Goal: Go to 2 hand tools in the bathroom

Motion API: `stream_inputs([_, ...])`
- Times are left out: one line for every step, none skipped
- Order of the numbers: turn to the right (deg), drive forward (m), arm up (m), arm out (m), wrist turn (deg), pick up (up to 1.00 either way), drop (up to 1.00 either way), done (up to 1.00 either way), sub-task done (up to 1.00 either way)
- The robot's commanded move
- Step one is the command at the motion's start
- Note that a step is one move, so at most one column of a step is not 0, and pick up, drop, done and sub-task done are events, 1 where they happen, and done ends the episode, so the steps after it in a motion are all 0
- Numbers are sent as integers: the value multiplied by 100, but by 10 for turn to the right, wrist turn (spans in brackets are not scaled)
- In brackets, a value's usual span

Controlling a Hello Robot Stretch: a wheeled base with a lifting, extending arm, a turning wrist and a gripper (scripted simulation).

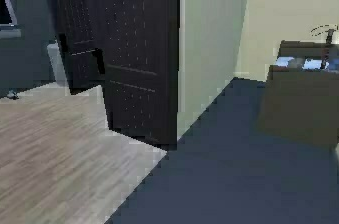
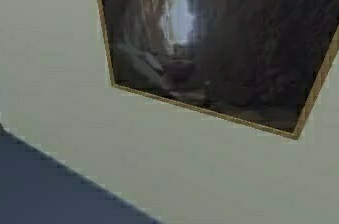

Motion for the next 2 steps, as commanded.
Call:
stream_inputs([-330,0,0,0,0,0,0,0,0])
stream_inputs([0,100,0,0,0,0,0,0,0])
